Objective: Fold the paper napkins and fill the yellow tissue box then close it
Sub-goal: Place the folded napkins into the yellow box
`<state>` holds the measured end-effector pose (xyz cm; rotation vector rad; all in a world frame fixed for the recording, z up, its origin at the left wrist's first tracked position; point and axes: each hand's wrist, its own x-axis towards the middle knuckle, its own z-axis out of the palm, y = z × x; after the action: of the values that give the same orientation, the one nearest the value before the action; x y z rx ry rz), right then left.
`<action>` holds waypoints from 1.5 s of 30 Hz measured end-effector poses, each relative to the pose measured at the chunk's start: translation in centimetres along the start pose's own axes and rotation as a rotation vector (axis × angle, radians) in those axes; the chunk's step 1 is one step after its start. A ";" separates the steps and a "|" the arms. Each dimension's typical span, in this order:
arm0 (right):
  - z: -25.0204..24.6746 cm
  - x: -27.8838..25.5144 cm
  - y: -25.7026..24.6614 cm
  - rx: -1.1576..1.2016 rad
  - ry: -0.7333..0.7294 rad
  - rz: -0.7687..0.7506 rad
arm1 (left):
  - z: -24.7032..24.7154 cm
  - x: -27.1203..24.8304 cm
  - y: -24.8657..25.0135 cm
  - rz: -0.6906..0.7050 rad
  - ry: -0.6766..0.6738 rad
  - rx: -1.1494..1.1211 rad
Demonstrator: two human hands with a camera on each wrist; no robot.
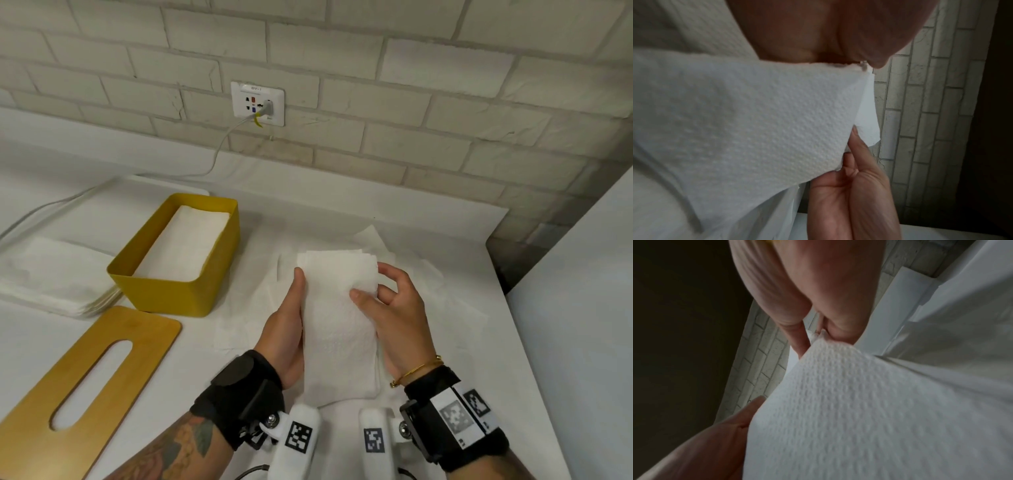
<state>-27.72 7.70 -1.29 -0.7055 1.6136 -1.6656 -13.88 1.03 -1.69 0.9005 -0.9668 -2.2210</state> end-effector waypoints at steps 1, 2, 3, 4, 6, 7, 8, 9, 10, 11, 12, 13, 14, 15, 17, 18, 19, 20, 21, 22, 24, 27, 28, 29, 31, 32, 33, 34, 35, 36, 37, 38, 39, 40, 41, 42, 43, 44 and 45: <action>0.0 0.1 -0.1 -0.006 0.002 0.001 | 0.1 -0.1 0.1 0.001 -0.017 0.021; 0.1 0.1 -0.2 -0.010 -0.002 0.002 | 0.2 -0.1 0.2 0.004 -0.033 0.044; 0.1 0.2 -0.3 -0.017 -0.012 0.002 | 0.2 -0.1 0.3 0.009 -0.047 0.064; 0.2 0.2 -0.4 -0.027 -0.021 0.001 | 0.3 -0.1 0.4 0.013 -0.051 0.082; 0.4 0.2 -0.4 -0.048 -0.020 0.001 | 0.2 0.1 0.5 0.017 -0.047 0.097; 0.4 0.2 -0.4 -0.052 -0.014 0.003 | 0.2 0.1 0.5 0.016 -0.047 0.099; 0.4 0.2 -0.3 -0.047 -0.006 0.007 | 0.1 0.2 0.5 0.014 -0.041 0.103; 0.5 0.1 -0.3 -0.037 -0.001 0.012 | 0.0 0.3 0.5 0.015 -0.035 0.105; 0.5 0.0 -0.2 -0.025 -0.004 0.021 | -0.2 0.4 0.4 0.019 -0.024 0.106; 0.6 -0.2 0.1 -0.019 -0.015 0.034 | -0.3 0.5 0.5 0.027 -0.008 0.103; 0.6 -0.4 0.4 -0.026 -0.036 0.052 | -0.4 0.6 0.5 0.041 0.018 0.099; 0.6 -0.7 0.8 -0.051 -0.064 0.077 | -0.5 0.7 0.7 0.057 0.045 0.091; 0.5 -1.1 1.4 -0.093 -0.100 0.103 | -0.7 0.9 0.9 0.075 0.073 0.083; 0.4 -1.4 2.0 -0.145 -0.141 0.126 | -0.8 1.0 1.2 0.095 0.100 0.077; 0.0 -2.2 3.0 -0.221 -0.210 0.174 | -1.3 1.4 1.6 0.129 0.152 0.067; -0.4 -2.5 3.2 -0.232 -0.227 0.204 | -1.5 1.5 1.9 0.142 0.178 0.065; -0.8 -2.9 3.2 -0.232 -0.244 0.235 | -1.7 1.6 2.2 0.153 0.197 0.063; -1.2 -3.1 3.0 -0.242 -0.268 0.260 | -2.0 1.6 2.4 0.164 0.212 0.062; -1.8 -3.2 2.8 -0.276 -0.290 0.271 | -2.2 1.6 2.7 0.175 0.221 0.059; -2.5 -3.1 2.4 -0.330 -0.303 0.269 | -2.4 1.6 2.8 0.183 0.227 0.053; -4.0 -2.3 1.4 -0.419 -0.262 0.243 | -2.6 1.3 3.1 0.195 0.226 0.041; -6.0 -0.1 -0.2 -0.400 -0.072 0.218 | -2.7 0.9 3.2 0.199 0.223 0.041; -6.4 0.7 -0.6 -0.390 -0.013 0.225 | -2.7 0.8 3.1 0.194 0.224 0.039; -6.8 1.5 -0.8 -0.388 0.032 0.243 | -2.7 0.6 3.0 0.187 0.224 0.037; -6.9 2.8 -0.6 -0.381 0.074 0.293 | -2.7 0.5 2.8 0.173 0.219 0.038; -6.8 3.3 -0.4 -0.374 0.080 0.321 | -2.6 0.4 2.7 0.166 0.216 0.040; -6.6 3.7 -0.1 -0.368 0.085 0.350 | -2.6 0.3 2.7 0.159 0.215 0.045; -6.4 4.0 0.2 -0.364 0.089 0.377 | -2.6 0.2 2.6 0.153 0.215 0.049; -6.0 4.3 0.6 -0.359 0.093 0.401 | -2.7 0.1 2.6 0.147 0.219 0.051; -5.7 4.5 0.8 -0.352 0.098 0.421 | -2.7 0.0 2.6 0.140 0.222 0.051; -5.4 4.6 1.0 -0.341 0.102 0.437 | -2.8 0.0 2.6 0.134 0.229 0.048; -5.2 4.8 1.2 -0.325 0.101 0.449 | -2.9 -0.1 2.7 0.128 0.236 0.045; -5.1 4.9 1.3 -0.303 0.098 0.453 | -3.0 -0.1 2.8 0.123 0.243 0.041; -5.0 5.0 1.4 -0.280 0.096 0.442 | -3.0 -0.1 2.8 0.121 0.248 0.039; -5.0 5.1 1.3 -0.266 0.099 0.411 | -3.1 -0.1 2.8 0.122 0.249 0.037; -5.0 5.1 1.0 -0.270 0.111 0.358 | -3.1 -0.1 2.9 0.126 0.252 0.036; -5.1 5.2 0.5 -0.294 0.129 0.284 | -3.1 -0.2 3.0 0.130 0.250 0.036; -5.2 5.2 -0.3 -0.324 0.148 0.200 | -3.1 -0.2 3.0 0.131 0.248 0.036; -5.4 5.2 -1.2 -0.336 0.161 0.117 | -3.1 -0.2 3.1 0.129 0.253 0.035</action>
<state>-35.19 6.86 -0.95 -0.6365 2.0382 -1.4121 -10.78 -1.93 -0.79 1.0733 -0.9191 -1.9334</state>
